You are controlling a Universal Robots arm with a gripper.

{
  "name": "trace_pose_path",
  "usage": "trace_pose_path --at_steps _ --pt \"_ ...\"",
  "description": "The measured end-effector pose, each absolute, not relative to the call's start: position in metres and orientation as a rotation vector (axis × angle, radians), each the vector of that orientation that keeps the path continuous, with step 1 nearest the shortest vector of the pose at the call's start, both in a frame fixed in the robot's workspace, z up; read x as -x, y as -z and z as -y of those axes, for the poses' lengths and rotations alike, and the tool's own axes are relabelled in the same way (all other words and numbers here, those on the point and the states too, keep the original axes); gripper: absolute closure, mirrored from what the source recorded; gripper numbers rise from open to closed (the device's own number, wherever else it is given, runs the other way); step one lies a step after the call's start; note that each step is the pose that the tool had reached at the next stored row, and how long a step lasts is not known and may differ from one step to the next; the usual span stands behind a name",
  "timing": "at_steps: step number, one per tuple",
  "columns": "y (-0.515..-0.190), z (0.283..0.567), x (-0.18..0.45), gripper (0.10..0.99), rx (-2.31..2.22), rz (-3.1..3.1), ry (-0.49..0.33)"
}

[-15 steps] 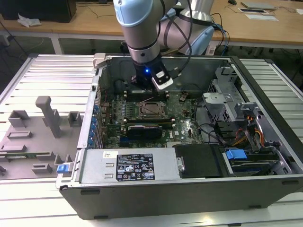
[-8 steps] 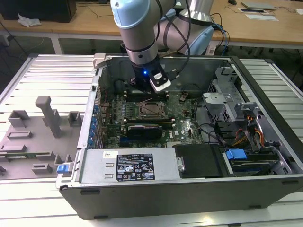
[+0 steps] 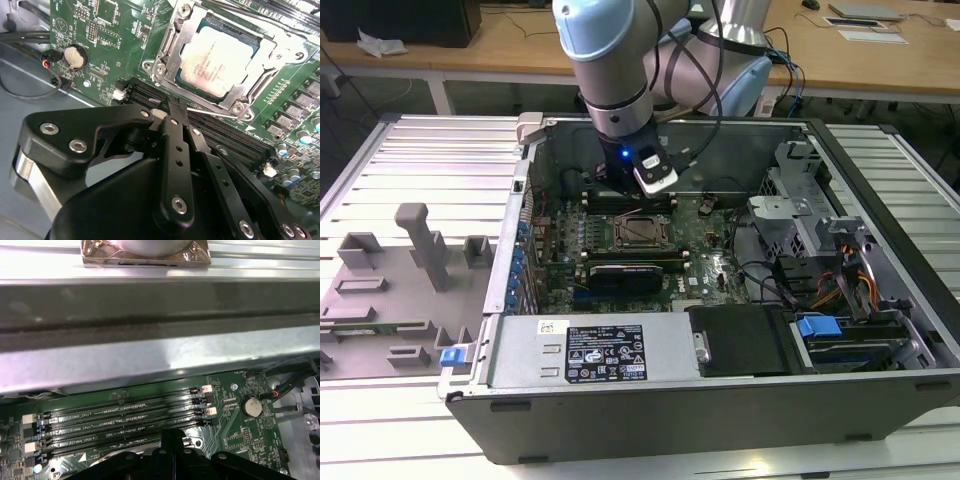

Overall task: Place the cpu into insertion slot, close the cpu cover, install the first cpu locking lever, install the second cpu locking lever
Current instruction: 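Install the first cpu locking lever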

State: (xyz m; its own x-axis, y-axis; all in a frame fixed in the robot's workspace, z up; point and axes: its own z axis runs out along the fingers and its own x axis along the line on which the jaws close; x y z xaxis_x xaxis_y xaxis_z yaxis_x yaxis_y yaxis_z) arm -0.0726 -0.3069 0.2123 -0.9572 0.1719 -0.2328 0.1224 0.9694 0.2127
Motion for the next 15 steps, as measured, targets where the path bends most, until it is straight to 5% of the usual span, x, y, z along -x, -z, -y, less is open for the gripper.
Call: trace_pose_path --at_steps 15 --pt "-0.2077 0.2985 0.0761 0.980 -0.356 -2.845 -0.268"
